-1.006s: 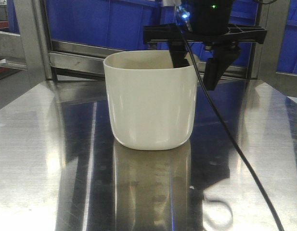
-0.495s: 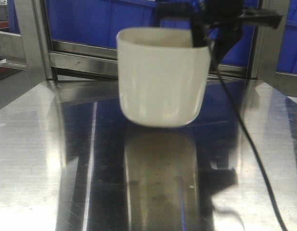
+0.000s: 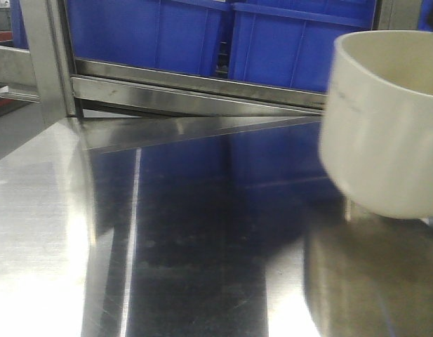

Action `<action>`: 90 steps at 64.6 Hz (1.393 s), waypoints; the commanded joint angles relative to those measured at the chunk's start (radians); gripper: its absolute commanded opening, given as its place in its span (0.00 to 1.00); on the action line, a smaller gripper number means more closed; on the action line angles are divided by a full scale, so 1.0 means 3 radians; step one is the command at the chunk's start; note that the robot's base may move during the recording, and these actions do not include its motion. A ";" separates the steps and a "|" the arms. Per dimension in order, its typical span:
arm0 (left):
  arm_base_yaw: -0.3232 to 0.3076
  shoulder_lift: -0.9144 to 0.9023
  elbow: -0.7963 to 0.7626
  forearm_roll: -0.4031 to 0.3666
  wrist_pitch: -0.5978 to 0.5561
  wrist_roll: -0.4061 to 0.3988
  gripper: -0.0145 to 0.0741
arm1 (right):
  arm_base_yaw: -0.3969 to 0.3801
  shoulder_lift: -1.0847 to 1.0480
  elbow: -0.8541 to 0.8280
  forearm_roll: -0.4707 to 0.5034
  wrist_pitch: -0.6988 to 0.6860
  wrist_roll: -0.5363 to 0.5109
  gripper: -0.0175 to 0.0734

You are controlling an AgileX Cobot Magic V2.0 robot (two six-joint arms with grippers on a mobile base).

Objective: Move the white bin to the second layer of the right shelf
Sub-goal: 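Close the right gripper on the bin rim and lift it, then hold the bin in the right gripper and turn the base away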

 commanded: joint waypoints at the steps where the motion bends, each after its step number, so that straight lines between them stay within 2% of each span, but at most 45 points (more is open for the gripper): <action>1: 0.0004 -0.0049 0.0091 -0.0017 -0.0277 -0.0018 0.26 | -0.0167 -0.0336 0.0078 0.0086 -0.0292 -0.0201 0.28; 10: 0.0004 -0.0049 0.0091 -0.0017 -0.0277 -0.0018 0.26 | -0.0316 -0.0698 0.0244 0.0086 -0.0238 -0.0201 0.28; 49: 0.0004 -0.0049 0.0091 -0.0017 -0.0277 -0.0018 0.26 | -0.0319 -0.2218 0.0687 0.0074 -0.0015 -0.0201 0.28; 90: 0.0004 -0.0049 0.0091 -0.0017 -0.0277 -0.0018 0.26 | -0.0319 -0.2322 0.0699 0.0074 0.0077 -0.0201 0.28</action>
